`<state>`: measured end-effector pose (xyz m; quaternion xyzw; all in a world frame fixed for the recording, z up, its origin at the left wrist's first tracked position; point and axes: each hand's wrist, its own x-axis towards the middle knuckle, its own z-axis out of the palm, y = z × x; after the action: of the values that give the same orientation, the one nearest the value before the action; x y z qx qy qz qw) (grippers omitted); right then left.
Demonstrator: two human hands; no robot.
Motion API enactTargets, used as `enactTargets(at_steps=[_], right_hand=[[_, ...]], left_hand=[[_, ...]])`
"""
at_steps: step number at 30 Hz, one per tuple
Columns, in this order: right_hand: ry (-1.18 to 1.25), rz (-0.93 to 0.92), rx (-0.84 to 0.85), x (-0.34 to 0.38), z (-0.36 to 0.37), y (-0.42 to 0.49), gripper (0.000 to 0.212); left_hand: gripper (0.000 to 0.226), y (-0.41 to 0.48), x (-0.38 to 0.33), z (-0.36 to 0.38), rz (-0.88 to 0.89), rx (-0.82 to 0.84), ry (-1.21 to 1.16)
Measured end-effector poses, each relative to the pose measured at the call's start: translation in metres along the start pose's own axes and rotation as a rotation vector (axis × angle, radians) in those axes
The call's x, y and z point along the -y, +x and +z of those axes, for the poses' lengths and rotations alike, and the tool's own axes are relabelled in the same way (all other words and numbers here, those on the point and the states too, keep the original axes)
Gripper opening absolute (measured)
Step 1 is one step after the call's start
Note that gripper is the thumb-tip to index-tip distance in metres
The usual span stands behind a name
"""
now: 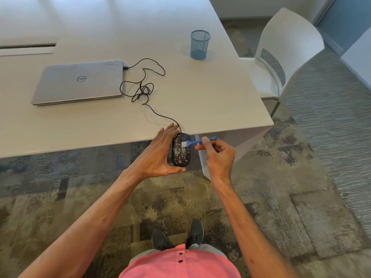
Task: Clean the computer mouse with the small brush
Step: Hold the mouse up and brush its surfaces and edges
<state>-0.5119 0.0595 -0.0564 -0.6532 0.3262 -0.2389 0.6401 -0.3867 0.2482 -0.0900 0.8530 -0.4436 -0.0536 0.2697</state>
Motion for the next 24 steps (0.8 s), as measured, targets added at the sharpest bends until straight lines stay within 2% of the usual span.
enactTargets(at_steps=[10, 17, 24], right_hand=[[-0.024, 0.053, -0.147, -0.017, -0.021, 0.006, 0.021], [0.016, -0.024, -0.018, -0.005, -0.006, -0.003, 0.022], [-0.07, 0.037, -0.098, -0.014, -0.012, -0.001, 0.024]], left_hand=[[0.136, 0.0, 0.0, 0.005, -0.026, -0.001, -0.007], [0.136, 0.002, -0.003, 0.005, -0.012, 0.0, -0.007], [0.137, 0.002, -0.001, 0.006, -0.038, 0.005, -0.001]])
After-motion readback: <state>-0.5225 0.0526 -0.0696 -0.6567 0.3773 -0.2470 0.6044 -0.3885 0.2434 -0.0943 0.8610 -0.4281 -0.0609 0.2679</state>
